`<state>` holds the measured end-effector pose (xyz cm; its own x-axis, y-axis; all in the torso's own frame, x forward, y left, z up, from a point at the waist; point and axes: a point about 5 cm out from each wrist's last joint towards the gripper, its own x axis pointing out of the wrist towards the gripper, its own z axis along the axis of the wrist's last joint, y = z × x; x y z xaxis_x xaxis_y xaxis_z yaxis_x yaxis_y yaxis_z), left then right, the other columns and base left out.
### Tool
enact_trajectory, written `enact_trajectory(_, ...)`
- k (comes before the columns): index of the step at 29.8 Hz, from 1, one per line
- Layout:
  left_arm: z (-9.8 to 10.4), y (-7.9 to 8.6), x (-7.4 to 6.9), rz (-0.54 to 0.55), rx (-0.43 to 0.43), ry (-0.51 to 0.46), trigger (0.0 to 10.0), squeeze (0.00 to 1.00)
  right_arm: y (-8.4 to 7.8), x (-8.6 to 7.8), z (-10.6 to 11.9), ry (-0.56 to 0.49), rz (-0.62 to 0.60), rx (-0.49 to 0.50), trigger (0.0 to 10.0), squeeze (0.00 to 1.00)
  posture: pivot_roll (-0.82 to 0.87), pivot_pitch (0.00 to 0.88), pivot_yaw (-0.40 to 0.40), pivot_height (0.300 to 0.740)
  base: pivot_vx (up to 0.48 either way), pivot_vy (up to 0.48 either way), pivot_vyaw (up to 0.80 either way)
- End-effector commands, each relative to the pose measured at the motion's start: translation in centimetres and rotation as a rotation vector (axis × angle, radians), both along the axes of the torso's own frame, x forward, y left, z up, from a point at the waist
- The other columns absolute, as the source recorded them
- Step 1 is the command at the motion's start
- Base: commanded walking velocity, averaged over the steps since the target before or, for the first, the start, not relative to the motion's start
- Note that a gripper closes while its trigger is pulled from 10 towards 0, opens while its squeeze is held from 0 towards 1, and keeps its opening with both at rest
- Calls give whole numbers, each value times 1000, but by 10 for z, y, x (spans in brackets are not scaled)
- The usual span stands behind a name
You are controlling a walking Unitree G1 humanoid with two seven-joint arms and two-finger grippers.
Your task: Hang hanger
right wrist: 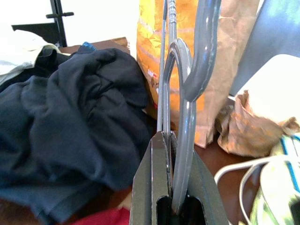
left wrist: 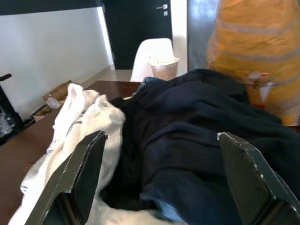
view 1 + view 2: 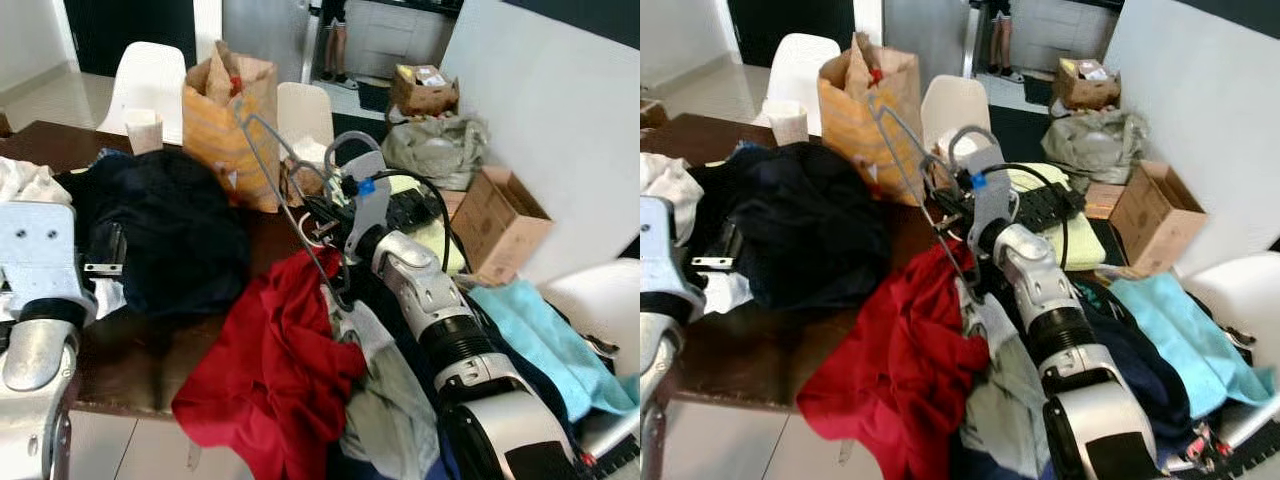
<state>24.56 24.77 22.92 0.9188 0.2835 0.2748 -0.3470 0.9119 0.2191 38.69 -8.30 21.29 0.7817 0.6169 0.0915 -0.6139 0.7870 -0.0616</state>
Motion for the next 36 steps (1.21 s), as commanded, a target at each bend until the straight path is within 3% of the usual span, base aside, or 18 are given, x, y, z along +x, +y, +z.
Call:
enact_trajectory(1, 0, -2, -1, -12, 16, -2, 10000, 0, 3, -1, 3, -7, 11, 18, 10000, 0, 222, 0, -146, 740, 360, 0, 0)
enact_trajectory(12, -5, -17, 1, -119, 17, 22, 10000, 0, 1, -1, 2, -5, 3, 21, 10000, 0, 221, 0, -143, 740, 198, 0, 0)
enact_trajectory(15, -11, -25, 0, -191, 64, 78, 10000, 0, -2, -1, 1, -3, -14, 7, 10000, 0, 220, 0, -140, 740, 0, 0, 0)
enact_trajectory(28, -32, -12, -14, -84, 79, 188, 10000, 0, -15, 1, -4, 14, -39, -50, 10000, 0, 222, 0, -141, 740, 0, 0, 0)
enact_trajectory(33, -37, -11, -10, -103, 69, 186, 10000, 0, -13, 2, -4, 12, -39, -50, 10000, 0, 228, 0, -153, 740, 0, 0, 0)
enact_trajectory(34, -43, -17, -2, -166, 85, 201, 10000, 0, -12, 2, -3, 11, -38, -48, 10000, 0, 224, 0, -152, 740, 0, 0, 0)
enact_trajectory(36, -47, -18, 4, -184, 90, 215, 10000, 0, -11, 1, -2, 8, -37, -46, 10000, 0, 220, 0, -149, 740, 0, 0, 0)
